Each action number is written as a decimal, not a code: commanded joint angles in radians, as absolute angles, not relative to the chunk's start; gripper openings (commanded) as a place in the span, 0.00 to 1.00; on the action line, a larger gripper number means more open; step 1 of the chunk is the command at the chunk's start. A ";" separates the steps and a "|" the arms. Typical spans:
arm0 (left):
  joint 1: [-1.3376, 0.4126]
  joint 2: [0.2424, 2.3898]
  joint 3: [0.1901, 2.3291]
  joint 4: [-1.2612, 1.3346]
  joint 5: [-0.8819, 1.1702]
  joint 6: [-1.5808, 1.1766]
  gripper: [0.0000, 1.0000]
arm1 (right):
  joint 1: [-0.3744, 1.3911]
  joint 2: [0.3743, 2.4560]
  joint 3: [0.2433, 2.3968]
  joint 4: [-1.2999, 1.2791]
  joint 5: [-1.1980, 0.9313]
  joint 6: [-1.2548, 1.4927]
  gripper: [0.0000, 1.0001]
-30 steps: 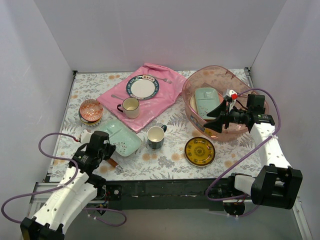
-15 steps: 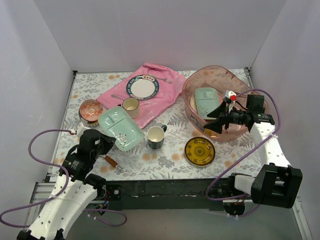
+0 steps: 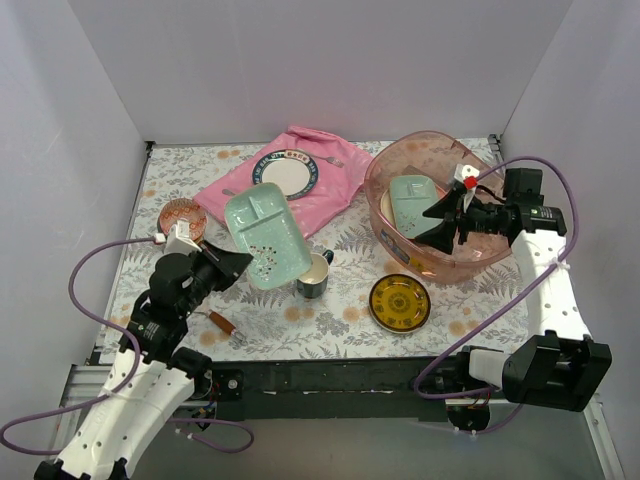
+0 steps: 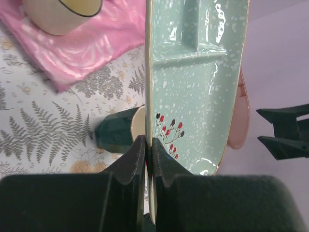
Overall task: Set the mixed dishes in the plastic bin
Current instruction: Pick up the plate at the center of the board, then place the plate in the plastic bin.
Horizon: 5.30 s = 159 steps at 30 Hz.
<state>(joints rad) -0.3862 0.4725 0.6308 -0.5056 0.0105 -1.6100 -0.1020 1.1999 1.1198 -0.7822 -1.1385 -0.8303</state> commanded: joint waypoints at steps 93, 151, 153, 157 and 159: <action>-0.833 0.867 0.851 -0.119 -0.234 -1.089 0.98 | -0.067 1.396 1.517 -0.567 -0.905 0.003 0.01; -0.831 0.584 0.584 -0.241 -0.497 -0.939 0.98 | -0.164 2.247 2.029 -0.828 -0.753 -0.222 0.23; -0.831 0.588 0.584 -0.241 -0.497 -0.939 0.98 | -0.164 2.255 2.034 -0.825 -0.746 -0.219 0.26; -0.831 0.594 0.584 -0.241 -0.497 -0.939 0.98 | -0.164 2.270 2.039 -0.824 -0.729 -0.216 0.33; -0.831 0.594 0.584 -0.241 -0.499 -0.937 0.98 | -0.164 2.279 2.042 -0.822 -0.723 -0.216 0.35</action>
